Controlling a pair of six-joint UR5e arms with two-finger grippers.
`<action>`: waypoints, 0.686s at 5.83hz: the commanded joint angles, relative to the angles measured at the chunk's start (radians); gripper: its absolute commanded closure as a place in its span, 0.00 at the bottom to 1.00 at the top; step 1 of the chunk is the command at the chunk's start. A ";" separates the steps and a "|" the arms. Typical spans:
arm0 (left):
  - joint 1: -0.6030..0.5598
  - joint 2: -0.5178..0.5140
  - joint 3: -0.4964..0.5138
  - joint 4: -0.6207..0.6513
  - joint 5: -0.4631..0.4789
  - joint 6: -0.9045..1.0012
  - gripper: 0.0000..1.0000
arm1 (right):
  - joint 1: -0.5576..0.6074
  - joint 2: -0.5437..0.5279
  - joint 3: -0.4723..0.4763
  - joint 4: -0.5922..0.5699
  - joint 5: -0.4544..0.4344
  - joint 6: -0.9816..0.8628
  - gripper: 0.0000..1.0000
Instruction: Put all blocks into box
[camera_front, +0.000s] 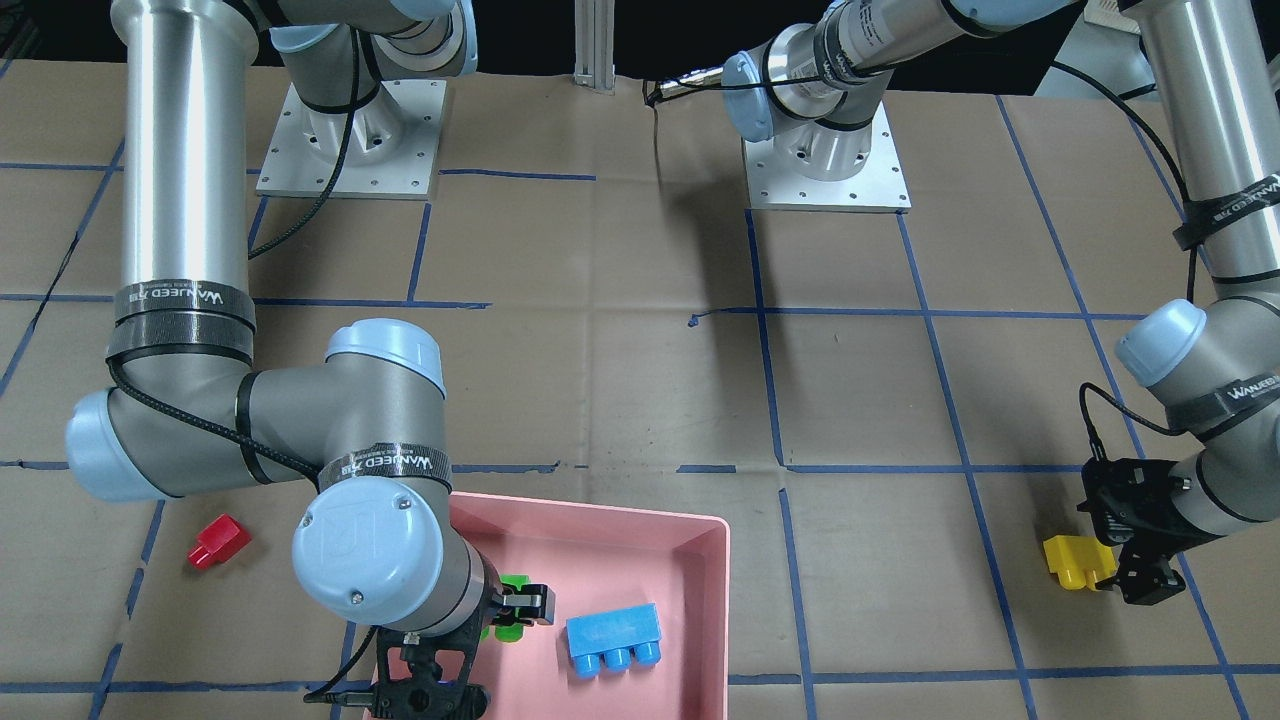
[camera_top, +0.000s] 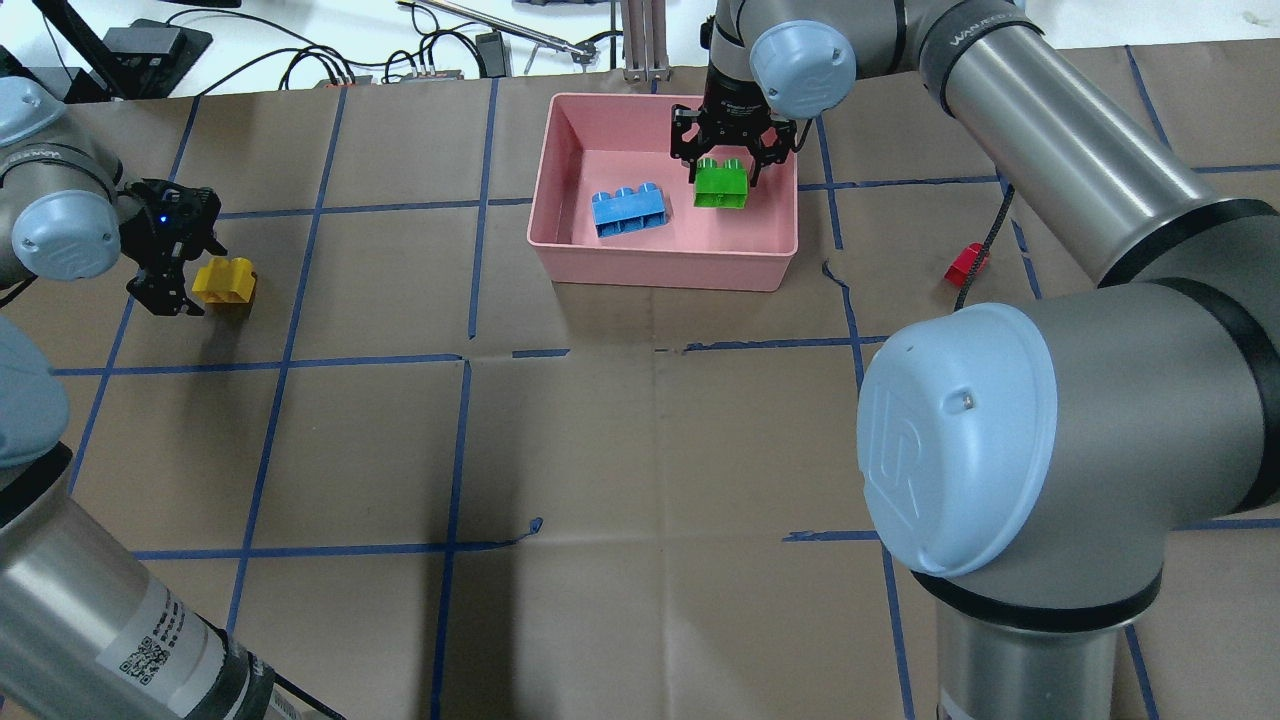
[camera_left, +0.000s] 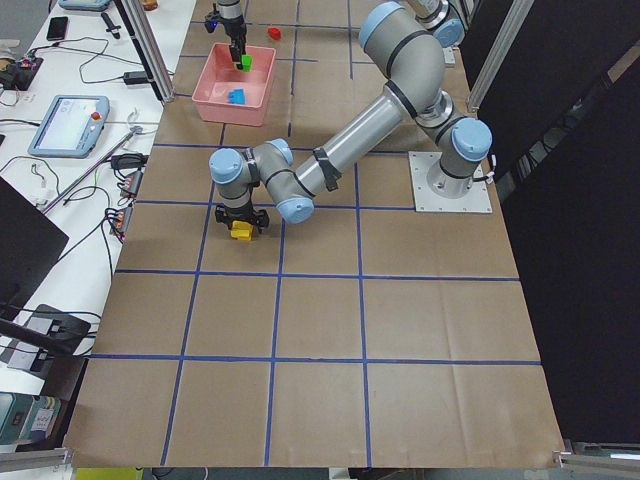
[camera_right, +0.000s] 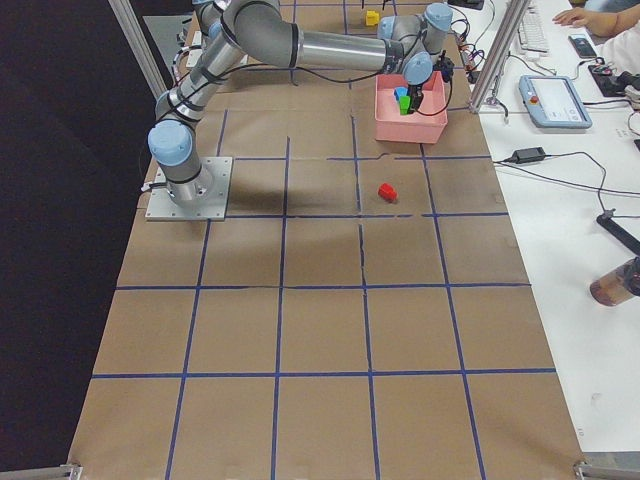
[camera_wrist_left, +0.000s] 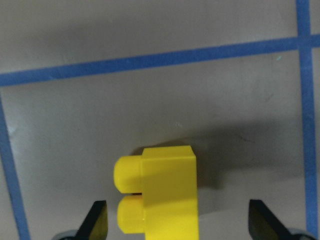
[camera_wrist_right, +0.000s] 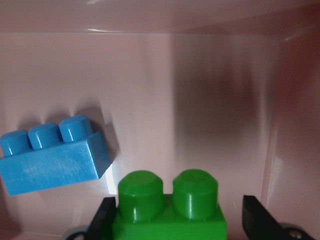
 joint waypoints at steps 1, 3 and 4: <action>0.006 -0.015 0.001 0.021 -0.052 0.007 0.18 | -0.001 -0.030 -0.002 0.020 0.000 0.004 0.00; 0.006 -0.012 0.005 0.026 -0.060 0.027 0.74 | -0.004 -0.140 -0.005 0.148 -0.011 0.004 0.00; 0.006 -0.007 0.010 0.027 -0.104 0.028 0.94 | -0.021 -0.209 0.001 0.217 -0.044 -0.007 0.00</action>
